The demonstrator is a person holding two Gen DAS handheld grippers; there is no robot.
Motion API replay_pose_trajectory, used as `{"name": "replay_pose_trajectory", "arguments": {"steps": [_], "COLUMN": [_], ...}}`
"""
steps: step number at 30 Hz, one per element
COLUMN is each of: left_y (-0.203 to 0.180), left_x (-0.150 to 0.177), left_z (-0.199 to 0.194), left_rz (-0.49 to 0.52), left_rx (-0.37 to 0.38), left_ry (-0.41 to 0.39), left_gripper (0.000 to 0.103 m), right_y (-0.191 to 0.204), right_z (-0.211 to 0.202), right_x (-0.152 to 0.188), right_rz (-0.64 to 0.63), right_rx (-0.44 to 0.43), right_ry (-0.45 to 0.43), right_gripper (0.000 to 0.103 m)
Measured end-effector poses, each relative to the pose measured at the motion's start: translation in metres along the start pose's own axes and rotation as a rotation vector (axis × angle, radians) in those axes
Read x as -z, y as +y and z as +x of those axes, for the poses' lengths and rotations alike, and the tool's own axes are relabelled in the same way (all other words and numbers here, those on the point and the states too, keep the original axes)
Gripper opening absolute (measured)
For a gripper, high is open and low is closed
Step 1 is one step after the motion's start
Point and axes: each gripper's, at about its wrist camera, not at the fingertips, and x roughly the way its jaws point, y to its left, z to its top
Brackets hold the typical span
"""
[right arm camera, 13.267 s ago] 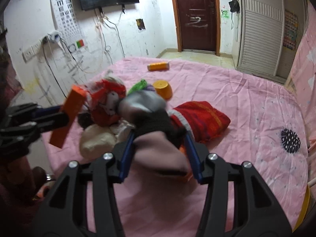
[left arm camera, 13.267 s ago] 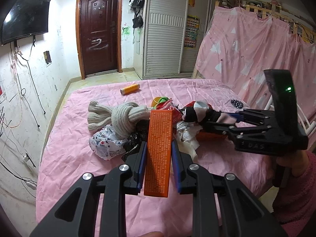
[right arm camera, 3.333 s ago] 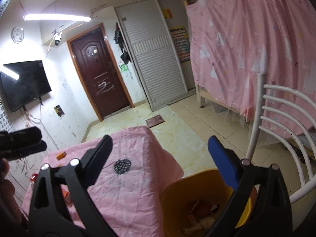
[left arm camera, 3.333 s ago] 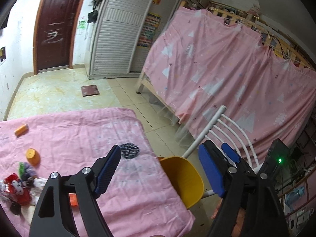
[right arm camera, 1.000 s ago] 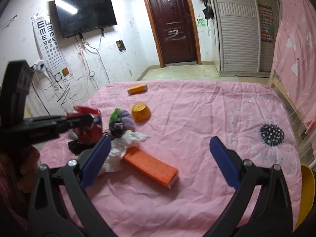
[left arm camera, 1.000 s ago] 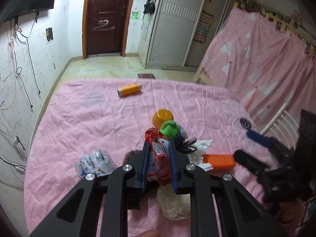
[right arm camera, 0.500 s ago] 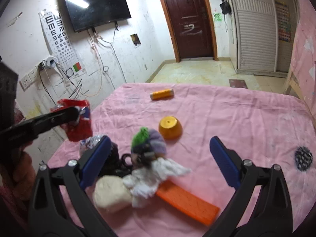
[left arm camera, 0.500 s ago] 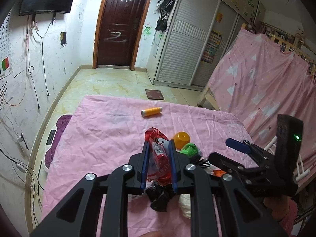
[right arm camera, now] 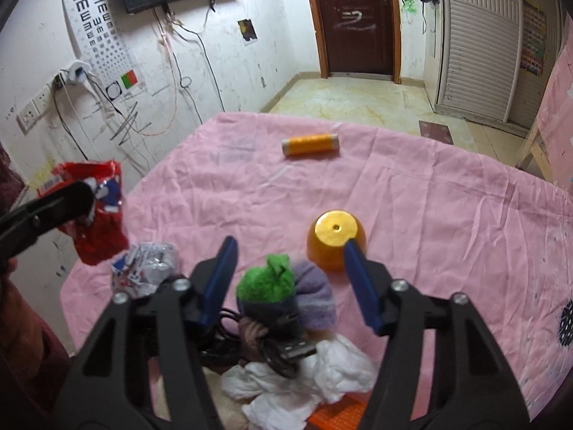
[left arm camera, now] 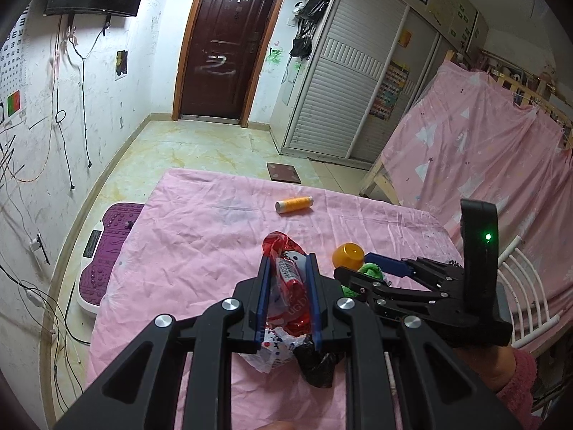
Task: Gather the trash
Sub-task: 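Hold the red bag in the left gripper while the right grasps the green-purple toy, then carry the red bag and green-purple toy over to the yellow bin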
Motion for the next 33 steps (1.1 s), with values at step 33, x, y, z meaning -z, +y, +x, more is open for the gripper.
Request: {"name": "replay_pose_trajectory", "arguments": {"steps": [33], "left_y": [-0.068], "left_x": [0.004], "left_z": [-0.024], "left_rz": [0.107], "left_rx": [0.004], "left_ry": [-0.028], "left_gripper": [0.012], "right_y": [-0.055], "right_z": [-0.112], "right_x": [0.022], "right_rz": [0.137], "right_rx": [-0.017], "right_ry": [-0.292], "right_gripper": [0.023]}}
